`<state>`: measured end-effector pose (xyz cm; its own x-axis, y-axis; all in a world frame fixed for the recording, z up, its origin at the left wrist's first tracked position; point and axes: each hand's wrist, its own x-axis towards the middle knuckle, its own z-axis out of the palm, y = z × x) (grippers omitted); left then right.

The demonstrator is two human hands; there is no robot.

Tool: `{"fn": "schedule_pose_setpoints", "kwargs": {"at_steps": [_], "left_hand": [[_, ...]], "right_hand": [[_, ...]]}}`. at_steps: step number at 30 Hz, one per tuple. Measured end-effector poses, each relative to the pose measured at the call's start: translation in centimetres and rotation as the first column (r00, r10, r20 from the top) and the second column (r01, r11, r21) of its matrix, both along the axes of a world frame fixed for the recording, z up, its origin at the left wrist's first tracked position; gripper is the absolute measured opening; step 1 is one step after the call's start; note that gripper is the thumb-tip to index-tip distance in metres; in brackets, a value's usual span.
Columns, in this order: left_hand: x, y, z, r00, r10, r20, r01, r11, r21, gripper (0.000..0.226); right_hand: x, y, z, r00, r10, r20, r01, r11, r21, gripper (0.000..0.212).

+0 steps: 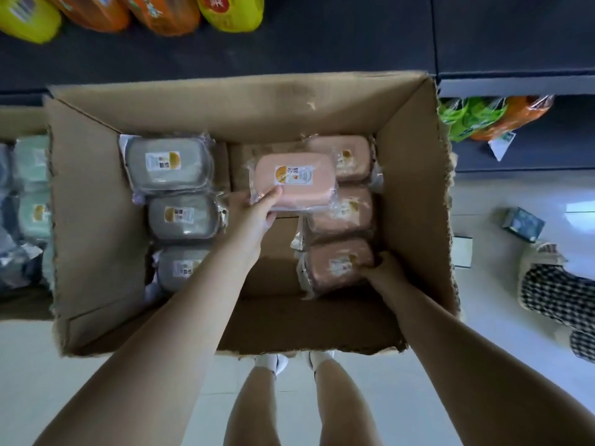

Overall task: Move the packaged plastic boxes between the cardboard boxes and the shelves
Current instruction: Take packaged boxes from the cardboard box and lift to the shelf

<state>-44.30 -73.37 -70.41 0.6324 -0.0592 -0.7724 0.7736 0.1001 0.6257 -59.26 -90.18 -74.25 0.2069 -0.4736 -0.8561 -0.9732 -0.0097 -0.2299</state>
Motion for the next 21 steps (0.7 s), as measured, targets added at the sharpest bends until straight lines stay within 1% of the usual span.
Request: {"fn": "schedule_pose_setpoints", "kwargs": {"at_steps": [2, 5, 7, 9, 12, 15, 17, 19, 21], "left_hand": [[-0.2, -0.3, -0.7, 1.0, 0.002, -0.007, -0.002, 1.0, 0.014, 0.029], [-0.6, -0.4, -1.5, 1.0, -0.022, -0.011, 0.022, 0.999, 0.034, 0.04], [-0.8, -0.5, -1.8, 0.999, -0.054, 0.004, 0.054, 0.998, 0.04, 0.052], [-1.0, -0.6, -1.9, 0.998, -0.061, 0.025, 0.06, 0.997, 0.053, 0.058], [-1.2, -1.0, -1.9, 0.997, -0.063, 0.035, 0.061, 0.997, 0.046, 0.054], [-1.2, -1.5, -1.9, 0.995, -0.096, 0.035, 0.094, 0.994, 0.058, 0.054], [-1.1, -1.8, -1.9, 0.993, -0.108, 0.053, 0.104, 0.992, 0.069, 0.039], [-1.1, -2.2, -1.7, 0.992, -0.1, 0.074, 0.095, 0.993, 0.067, 0.026], [-1.0, -2.4, -1.7, 0.993, -0.09, 0.08, 0.086, 0.995, 0.057, 0.029]], "right_hand": [[0.4, 0.1, -0.1, 1.0, 0.027, -0.007, -0.027, 1.0, 0.012, 0.068], [0.8, 0.1, -0.5, 0.994, 0.102, 0.035, -0.102, 0.995, -0.011, 0.073], [0.7, 0.3, -0.7, 0.988, 0.144, 0.052, -0.143, 0.989, -0.022, 0.069], [0.5, 0.5, -0.7, 0.987, 0.155, 0.041, -0.153, 0.987, -0.045, 0.064], [0.2, 0.4, -0.8, 0.988, 0.154, -0.002, -0.154, 0.983, -0.099, 0.059], [0.3, 0.4, -0.7, 0.982, 0.186, -0.022, -0.187, 0.977, -0.101, 0.058], [0.5, 0.4, -0.5, 0.981, 0.191, -0.029, -0.193, 0.978, -0.083, 0.059], [0.5, 0.1, -0.2, 0.989, 0.15, -0.004, -0.15, 0.988, -0.048, 0.064], [0.6, -0.2, 0.3, 0.997, 0.069, 0.035, -0.068, 0.998, -0.016, 0.073]]}}
